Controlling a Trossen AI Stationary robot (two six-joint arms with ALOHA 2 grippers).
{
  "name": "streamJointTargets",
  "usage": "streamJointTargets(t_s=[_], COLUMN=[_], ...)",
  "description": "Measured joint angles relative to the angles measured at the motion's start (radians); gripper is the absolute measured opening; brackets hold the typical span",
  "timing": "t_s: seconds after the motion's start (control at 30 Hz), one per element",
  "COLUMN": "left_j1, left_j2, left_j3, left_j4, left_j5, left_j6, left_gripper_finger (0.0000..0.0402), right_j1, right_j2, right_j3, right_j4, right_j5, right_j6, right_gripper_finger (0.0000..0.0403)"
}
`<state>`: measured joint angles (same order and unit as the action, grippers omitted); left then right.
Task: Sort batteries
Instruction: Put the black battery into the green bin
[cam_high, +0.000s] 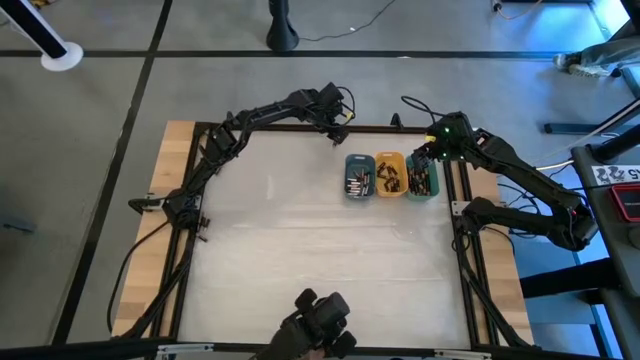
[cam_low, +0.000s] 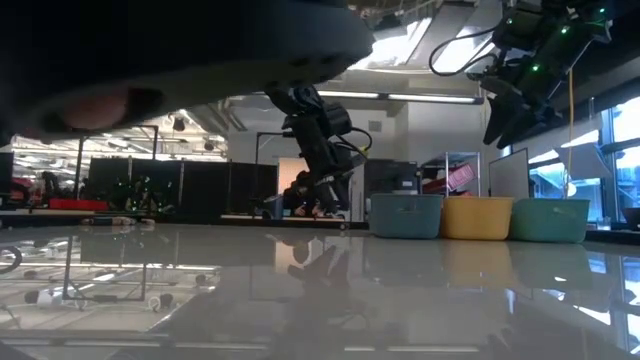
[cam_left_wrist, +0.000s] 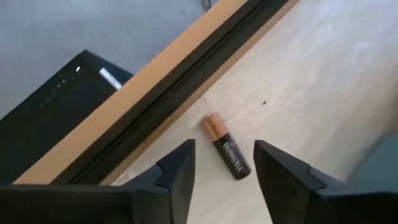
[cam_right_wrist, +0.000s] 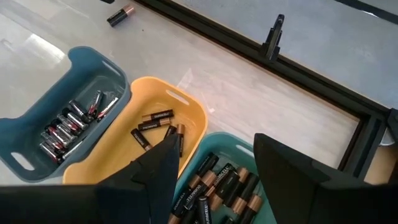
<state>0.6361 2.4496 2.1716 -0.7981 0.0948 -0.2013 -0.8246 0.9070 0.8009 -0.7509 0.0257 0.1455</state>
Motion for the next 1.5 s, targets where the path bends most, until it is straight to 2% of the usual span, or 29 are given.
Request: streamJointTargets(t_s=[0.17,0.33,0.63,0.83,0.97,1.07,1.3,1.5], left_j1=[-0.005,-0.01,0.001,0.001,-0.004,-0.008,0.03,0.052], left_j2=[0.005,0.025,0.03,0.012,0.003,0.023,0.081,0.093], left_j3=[0.0,0.002,0.003,0.007,0.028,0.028,0.026,0.026], left_j4=[0.029,0.016,0.039,0.121,0.145,0.126,0.045,0.058], left_j5=[0.0,-0.026,0.006,0.01,0.089,0.138,0.248,0.266], left_j6=[0.018,0.031,-0.025,-0.027,-0.101,-0.134,-0.197,-0.242], left_gripper_finger=[0.0171,0.0172,0.0173,0.0173,0.0172,0.0158,0.0091,0.0052], right_j1=[0.0,0.0,0.0,0.0,0.0,0.0,0.0,0.0], right_j2=[0.0,0.0,0.0,0.0,0.0,0.0,0.0,0.0], right_j3=[0.0,0.0,0.0,0.0,0.0,0.0,0.0,0.0], right_j4=[0.002,0.002,0.011,-0.001,-0.011,-0.01,-0.01,-0.023], right_j5=[0.0,0.0,0.0,0.0,0.0,0.0,0.0,-0.002], right_j6=[0.0,0.004,0.025,0.032,0.03,0.023,0.007,0.007], right_gripper_finger=[0.0207,0.0207,0.0207,0.0207,0.0207,0.0207,0.0207,0.0207])
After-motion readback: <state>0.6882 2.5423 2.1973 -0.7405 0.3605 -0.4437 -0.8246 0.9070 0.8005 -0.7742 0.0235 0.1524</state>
